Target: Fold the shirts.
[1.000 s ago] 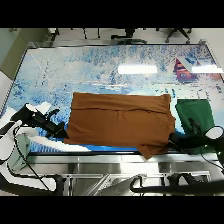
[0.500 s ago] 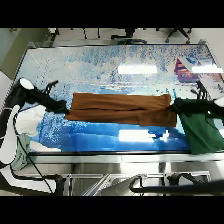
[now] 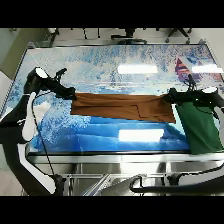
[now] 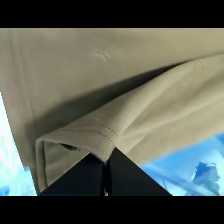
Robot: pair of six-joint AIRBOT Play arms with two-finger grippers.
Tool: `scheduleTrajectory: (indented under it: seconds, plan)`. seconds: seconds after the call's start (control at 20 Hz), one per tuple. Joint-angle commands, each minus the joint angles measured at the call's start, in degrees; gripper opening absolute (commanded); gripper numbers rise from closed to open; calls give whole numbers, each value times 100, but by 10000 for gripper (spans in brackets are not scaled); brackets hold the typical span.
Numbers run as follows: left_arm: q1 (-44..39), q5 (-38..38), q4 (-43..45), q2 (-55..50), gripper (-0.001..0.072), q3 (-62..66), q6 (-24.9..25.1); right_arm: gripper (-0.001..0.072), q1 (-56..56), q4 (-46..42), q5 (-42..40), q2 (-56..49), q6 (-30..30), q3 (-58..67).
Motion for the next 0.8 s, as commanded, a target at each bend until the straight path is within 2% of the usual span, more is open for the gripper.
scheduleTrajectory:
  seconds: [0.0,0.05,0.1,0.15,0.2,0.25,0.35,0.5,0.75]
  plan:
    - [-9,-321,-11,-627,204,498,-87,226,-17,66,-13,-236,-407,129]
    - [-9,-415,-11,-704,624,660,-142,271,-63,-2,131,-133,-525,201]
    - [-9,-549,-4,-758,708,861,-243,355,-125,-170,269,11,-553,251]
    - [31,-669,24,-767,708,1021,-286,483,-197,-450,350,184,-546,264]
    - [90,-828,116,-767,708,1185,-378,580,-260,-859,452,345,-481,262]
    - [149,-990,267,-765,707,1314,-492,645,-308,-1255,605,437,-223,262]
    - [343,-1257,356,-706,708,1351,-669,644,-310,-1915,962,439,85,229]
    - [629,-1233,192,-407,708,905,-791,644,-295,-1971,1038,232,142,120]
    - [782,-1189,87,-9,708,553,-772,644,-299,-2006,426,-61,140,125]
